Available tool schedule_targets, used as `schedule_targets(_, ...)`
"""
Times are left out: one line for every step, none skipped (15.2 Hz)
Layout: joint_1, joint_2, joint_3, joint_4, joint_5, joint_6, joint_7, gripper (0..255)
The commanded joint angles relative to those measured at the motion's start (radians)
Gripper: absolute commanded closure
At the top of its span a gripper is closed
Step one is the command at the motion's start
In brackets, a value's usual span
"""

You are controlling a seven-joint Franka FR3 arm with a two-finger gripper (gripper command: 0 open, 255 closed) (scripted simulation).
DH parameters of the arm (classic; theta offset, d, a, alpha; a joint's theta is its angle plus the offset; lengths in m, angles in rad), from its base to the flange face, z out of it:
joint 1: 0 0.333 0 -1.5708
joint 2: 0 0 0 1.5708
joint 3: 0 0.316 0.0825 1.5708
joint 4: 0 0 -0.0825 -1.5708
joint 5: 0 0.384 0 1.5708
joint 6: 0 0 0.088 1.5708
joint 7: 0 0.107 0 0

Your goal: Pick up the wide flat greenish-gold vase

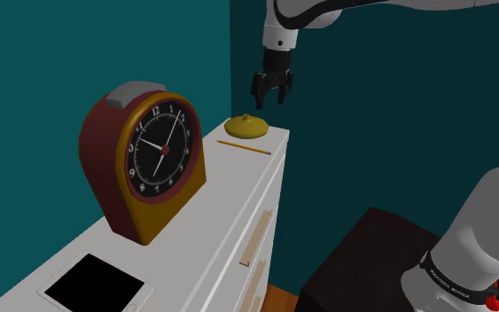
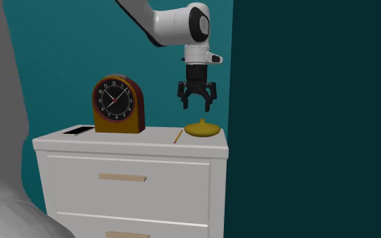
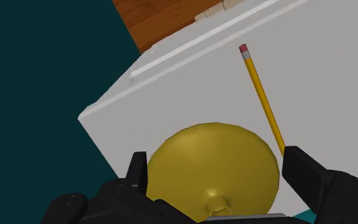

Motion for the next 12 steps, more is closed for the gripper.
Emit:
schedule_targets(0.004, 0.076, 0.005, 0.083, -0.018, 0.0, 0.007, 0)
schedule_targets(0.008, 0.116, 0.007, 0.131, -0.028, -0.004, 0.012, 0)
schedule_targets(0.012, 0.157, 0.009, 0.18, -0.037, -0.01, 0.016, 0)
schedule_targets(0.016, 0.199, 0.011, 0.232, -0.047, -0.017, 0.021, 0)
schedule_targets(0.021, 0.242, 0.012, 0.288, -0.058, -0.026, 0.025, 0)
schedule_targets(0.026, 0.286, 0.013, 0.346, -0.068, -0.037, 0.028, 0)
schedule_targets(0.029, 0.308, 0.013, 0.376, -0.072, -0.043, 0.03, 0)
schedule_targets(0.029, 0.307, 0.012, 0.361, -0.072, -0.029, 0.03, 0)
schedule_targets(0.029, 0.305, 0.012, 0.345, -0.072, -0.015, 0.03, 0)
schedule_targets(0.029, 0.304, 0.012, 0.33, -0.072, -0.001, 0.03, 0)
schedule_targets(0.028, 0.303, 0.012, 0.315, -0.072, 0.013, 0.031, 0)
schedule_targets(0.028, 0.303, 0.012, 0.302, -0.072, 0.026, 0.031, 0)
